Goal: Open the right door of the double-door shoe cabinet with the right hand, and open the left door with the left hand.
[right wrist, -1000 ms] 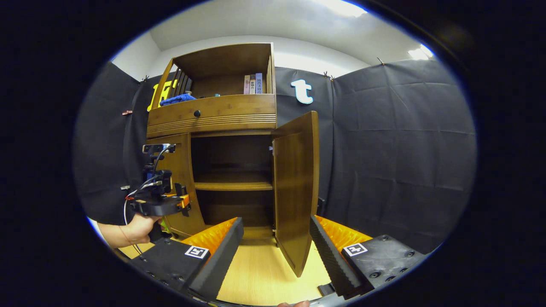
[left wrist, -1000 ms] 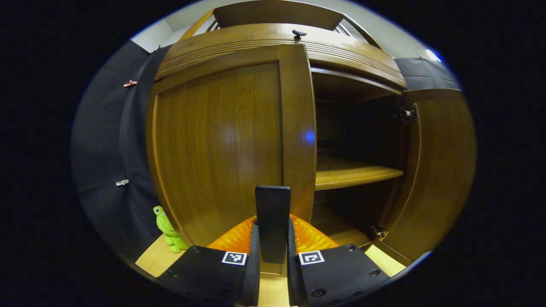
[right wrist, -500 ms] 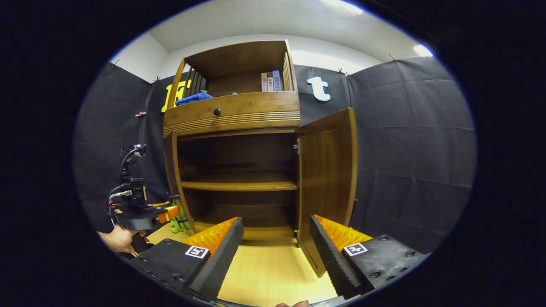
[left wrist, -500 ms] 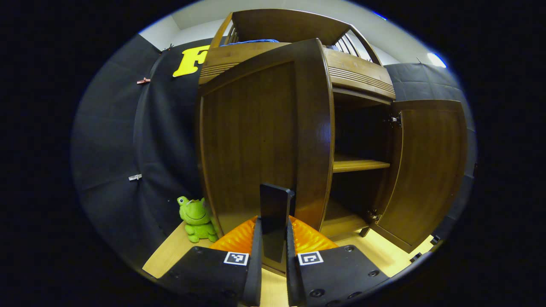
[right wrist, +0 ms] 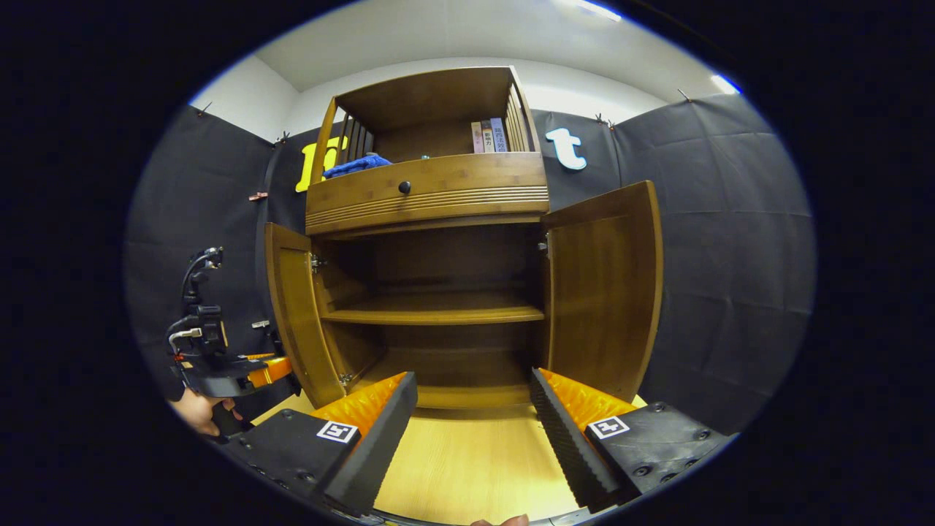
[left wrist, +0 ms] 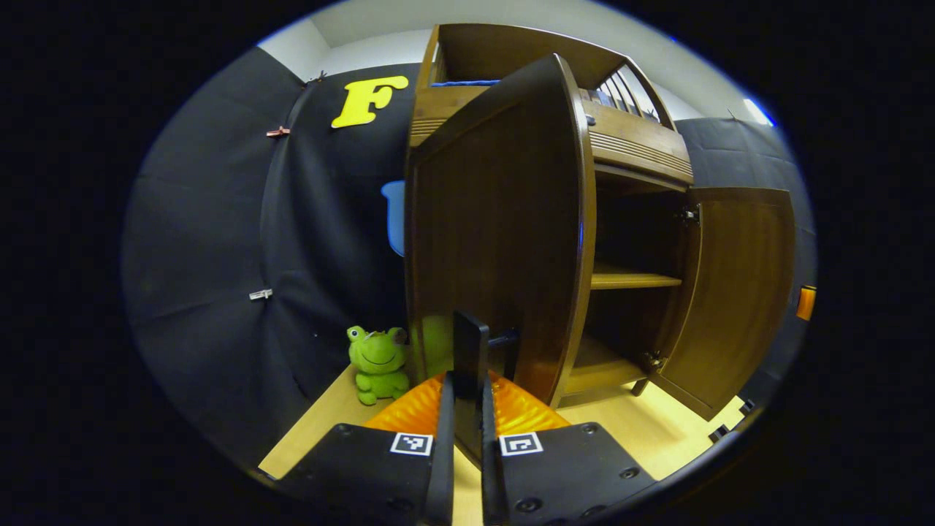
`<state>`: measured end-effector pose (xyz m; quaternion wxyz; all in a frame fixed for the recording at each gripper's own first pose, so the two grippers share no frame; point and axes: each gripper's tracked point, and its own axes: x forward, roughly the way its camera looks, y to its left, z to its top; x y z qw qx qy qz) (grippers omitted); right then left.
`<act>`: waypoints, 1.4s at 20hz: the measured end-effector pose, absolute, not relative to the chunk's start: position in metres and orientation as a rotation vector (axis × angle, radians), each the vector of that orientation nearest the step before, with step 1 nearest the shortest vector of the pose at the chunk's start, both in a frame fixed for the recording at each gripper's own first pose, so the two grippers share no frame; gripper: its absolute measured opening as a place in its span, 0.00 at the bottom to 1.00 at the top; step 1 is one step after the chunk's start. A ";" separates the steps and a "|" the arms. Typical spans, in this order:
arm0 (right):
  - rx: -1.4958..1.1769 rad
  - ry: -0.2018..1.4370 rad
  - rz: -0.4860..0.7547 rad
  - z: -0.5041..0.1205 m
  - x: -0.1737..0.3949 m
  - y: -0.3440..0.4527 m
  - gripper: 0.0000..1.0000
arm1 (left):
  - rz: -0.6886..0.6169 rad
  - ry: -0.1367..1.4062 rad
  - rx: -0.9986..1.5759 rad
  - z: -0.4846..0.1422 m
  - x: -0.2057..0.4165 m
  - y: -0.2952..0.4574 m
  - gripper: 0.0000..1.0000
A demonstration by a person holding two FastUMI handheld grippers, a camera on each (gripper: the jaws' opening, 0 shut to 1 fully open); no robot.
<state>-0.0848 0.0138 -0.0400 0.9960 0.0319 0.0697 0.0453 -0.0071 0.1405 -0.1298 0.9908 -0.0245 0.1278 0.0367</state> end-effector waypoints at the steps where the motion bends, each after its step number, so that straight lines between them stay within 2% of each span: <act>1: 0.059 0.140 0.096 -0.038 -0.090 0.015 0.99 | 0.087 0.253 -0.052 -0.129 -0.011 0.151 0.17; 5: 0.044 0.144 0.113 -0.038 -0.087 0.026 0.99 | 0.110 0.244 -0.069 -0.128 -0.019 0.179 0.11; 10: 0.048 0.150 0.123 -0.038 -0.080 0.035 0.98 | 0.132 0.231 -0.088 -0.129 -0.028 0.218 0.10; 12: 0.054 0.155 0.122 -0.039 -0.077 0.036 0.98 | 0.098 0.226 -0.115 -0.129 -0.030 0.224 0.06; 15: 0.060 0.163 0.110 -0.040 -0.070 0.035 0.98 | 0.057 0.227 -0.119 -0.129 -0.031 0.229 0.09; 20: 0.050 0.160 0.100 -0.038 -0.060 0.031 0.98 | 0.080 0.230 -0.089 -0.129 -0.031 0.231 0.09; 22: 0.046 0.161 0.098 -0.040 -0.057 0.026 0.98 | 0.105 0.216 -0.065 -0.123 -0.037 0.233 0.12; 23: 0.046 0.162 0.095 -0.040 -0.056 0.024 0.98 | 0.131 0.208 -0.054 -0.121 -0.041 0.240 0.20; 28: 0.047 0.158 0.100 -0.042 -0.050 0.013 1.00 | 0.214 0.148 -0.014 -0.102 -0.063 0.255 0.84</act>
